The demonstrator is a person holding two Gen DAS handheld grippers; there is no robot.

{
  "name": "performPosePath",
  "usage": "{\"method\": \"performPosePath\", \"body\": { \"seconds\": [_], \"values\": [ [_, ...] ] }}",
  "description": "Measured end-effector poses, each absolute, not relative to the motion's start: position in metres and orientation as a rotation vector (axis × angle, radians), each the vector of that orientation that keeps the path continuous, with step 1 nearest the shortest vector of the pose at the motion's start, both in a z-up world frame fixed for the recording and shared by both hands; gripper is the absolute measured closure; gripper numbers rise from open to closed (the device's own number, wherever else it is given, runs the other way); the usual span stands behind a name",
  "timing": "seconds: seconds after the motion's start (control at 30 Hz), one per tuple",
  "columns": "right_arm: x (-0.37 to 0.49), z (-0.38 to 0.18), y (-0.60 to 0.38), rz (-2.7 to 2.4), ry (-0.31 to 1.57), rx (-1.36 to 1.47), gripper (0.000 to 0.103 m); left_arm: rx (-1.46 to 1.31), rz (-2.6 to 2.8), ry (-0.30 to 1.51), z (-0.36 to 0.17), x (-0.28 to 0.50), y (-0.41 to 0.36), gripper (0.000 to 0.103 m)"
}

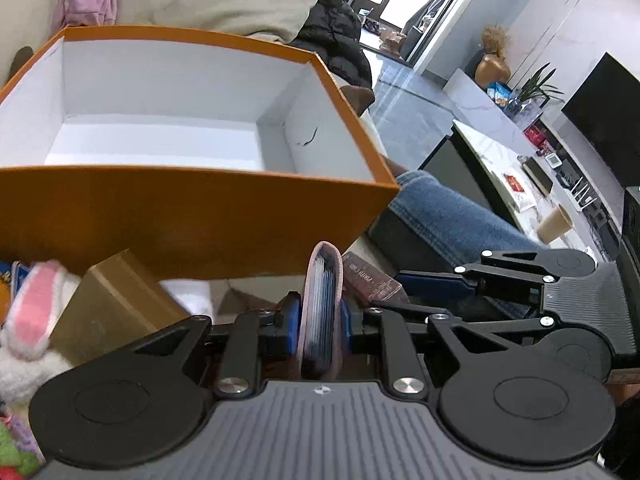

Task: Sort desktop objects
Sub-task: 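Carry the pink wallet and picture-card box up over the orange shoebox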

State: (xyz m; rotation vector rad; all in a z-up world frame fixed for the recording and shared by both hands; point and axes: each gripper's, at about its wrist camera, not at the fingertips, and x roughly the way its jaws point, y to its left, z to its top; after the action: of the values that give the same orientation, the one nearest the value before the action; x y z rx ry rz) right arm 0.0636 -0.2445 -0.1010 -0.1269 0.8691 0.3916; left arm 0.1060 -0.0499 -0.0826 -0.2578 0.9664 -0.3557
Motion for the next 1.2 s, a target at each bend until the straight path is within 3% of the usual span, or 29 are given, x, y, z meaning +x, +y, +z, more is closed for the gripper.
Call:
{"method": "performPosePath", "body": {
  "seconds": [0.17,0.63,1.2],
  "values": [
    [0.063,-0.099,-0.247,0.227,0.827,-0.218,0.078,-0.225,-0.351,0.98,-0.083,0.11,-0.057,0.08],
    [0.074,-0.107,-0.268,0.211,0.854,-0.054,0.079,-0.139,-0.344,1.011,-0.079,0.096,-0.062,0.083],
    [0.074,0.011,-0.242,0.247,0.573,-0.068,0.079,-0.228,-0.323,0.668,0.038,0.07,0.007,0.084]
  ]
}}
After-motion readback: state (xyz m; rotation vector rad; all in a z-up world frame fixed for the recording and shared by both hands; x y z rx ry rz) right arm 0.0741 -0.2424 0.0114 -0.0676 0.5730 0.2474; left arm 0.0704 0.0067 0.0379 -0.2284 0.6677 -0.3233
